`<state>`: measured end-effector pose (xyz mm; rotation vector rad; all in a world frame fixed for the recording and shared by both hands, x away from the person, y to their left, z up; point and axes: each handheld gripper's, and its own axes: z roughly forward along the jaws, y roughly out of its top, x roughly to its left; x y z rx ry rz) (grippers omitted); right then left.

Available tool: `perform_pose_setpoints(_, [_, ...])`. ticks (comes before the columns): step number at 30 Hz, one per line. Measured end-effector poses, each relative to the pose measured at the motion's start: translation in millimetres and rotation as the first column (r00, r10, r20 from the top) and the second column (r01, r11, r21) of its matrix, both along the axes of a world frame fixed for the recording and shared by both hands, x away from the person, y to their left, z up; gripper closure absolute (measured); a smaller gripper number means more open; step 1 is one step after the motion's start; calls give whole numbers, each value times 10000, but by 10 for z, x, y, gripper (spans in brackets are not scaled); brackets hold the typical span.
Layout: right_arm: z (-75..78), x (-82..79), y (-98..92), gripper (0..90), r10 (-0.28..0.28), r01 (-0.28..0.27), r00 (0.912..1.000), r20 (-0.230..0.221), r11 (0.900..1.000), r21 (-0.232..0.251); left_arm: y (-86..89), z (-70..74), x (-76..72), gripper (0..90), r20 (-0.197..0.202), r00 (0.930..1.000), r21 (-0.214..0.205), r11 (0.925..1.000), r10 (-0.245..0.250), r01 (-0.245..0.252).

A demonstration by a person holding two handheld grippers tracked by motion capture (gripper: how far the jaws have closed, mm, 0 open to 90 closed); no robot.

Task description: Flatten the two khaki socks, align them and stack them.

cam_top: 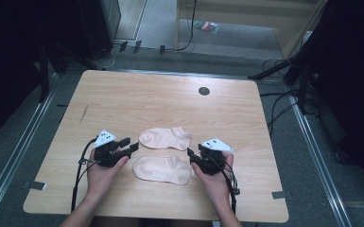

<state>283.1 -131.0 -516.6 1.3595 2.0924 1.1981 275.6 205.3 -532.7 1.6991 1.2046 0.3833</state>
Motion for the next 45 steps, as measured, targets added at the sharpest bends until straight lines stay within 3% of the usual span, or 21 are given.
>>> perform_pose_setpoints(5, [-12, -34, -76, 441, -238, 237, 9997, 98, 9997, 107, 30, -14, -18, 511, 71, 9997, -224, 9995, 224, -222])
perform_pose_setpoints(8, [-38, 79, -160, 467, -614, 615, 9981, -44, 9971, 456, 22, -23, 62, 493, 111, 9990, -338, 9985, 439, -435])
perform_pose_setpoints(10, [-44, 120, -169, 481, -621, 622, 9981, -26, 9968, 512, 11, -26, 148, 491, 85, 9987, -313, 9982, 505, -502])
perform_pose_setpoints(12, [-65, 266, -165, 514, -741, 741, 9972, -14, 9962, 447, -31, -51, 303, 495, -96, 9978, -214, 9976, 656, -658])
perform_pose_setpoints(17, [-79, 457, -128, 543, -889, 889, 9960, -30, 9958, 236, -66, -81, 469, 511, -296, 9948, -156, 9950, 978, -983])
perform_pose_setpoints(21, [-103, 621, -69, 552, -794, 795, 9967, -188, 9968, 60, -184, -70, 604, 511, -529, 9940, 407, 9948, 954, -933])
perform_pose_setpoints(24, [-149, 689, -17, 550, -723, 725, 9966, -383, 9974, 43, -221, -82, 613, 528, -865, 9917, 733, 9934, 947, -884])
perform_pose_setpoints(29, [-180, 727, 84, 546, -235, 239, 9991, -344, 9996, 117, -264, -133, 604, 588, -1014, 9913, 1228, 9899, 837, -710])
perform_pose_setpoints(30, [-189, 741, 123, 564, -255, 256, 9988, -428, 9997, 10, -276, -151, 610, 618, -1057, 9898, 1490, 9856, 957, -794])
perform_pose_setpoints(34, [-216, 756, 142, 634, -321, 337, 9964, -789, 9993, 191, -289, -147, 607, 694, -1056, 9898, 1610, 9839, 952, -775])
perform_pose_setpoints(36, [-254, 758, 170, 751, -340, 326, 9943, -1006, 9993, -159, -299, -159, 610, 828, -1073, 9898, 1768, 9815, 933, -733])
perform_pose_setpoints(37, [-254, 758, 170, 751, -340, 326, 9943, -1006, 9993, -159, -299, -159, 610, 872, -1073, 9898, 1768, 9815, 933, -733])
perform_pose_setpoints(40, [-285, 751, 181, 900, -214, 168, 9932, -1145, 9990, -408, -292, -157, 606, 900, -1051, 9907, 1817, 9811, 866, -665])
perform_pose_setpoints(45, [-248, 706, 162, 900, -459, 420, 9947, -918, 9982, -435, -275, -143, 590, 900, -977, 9921, 1800, 9818, 784, -598])
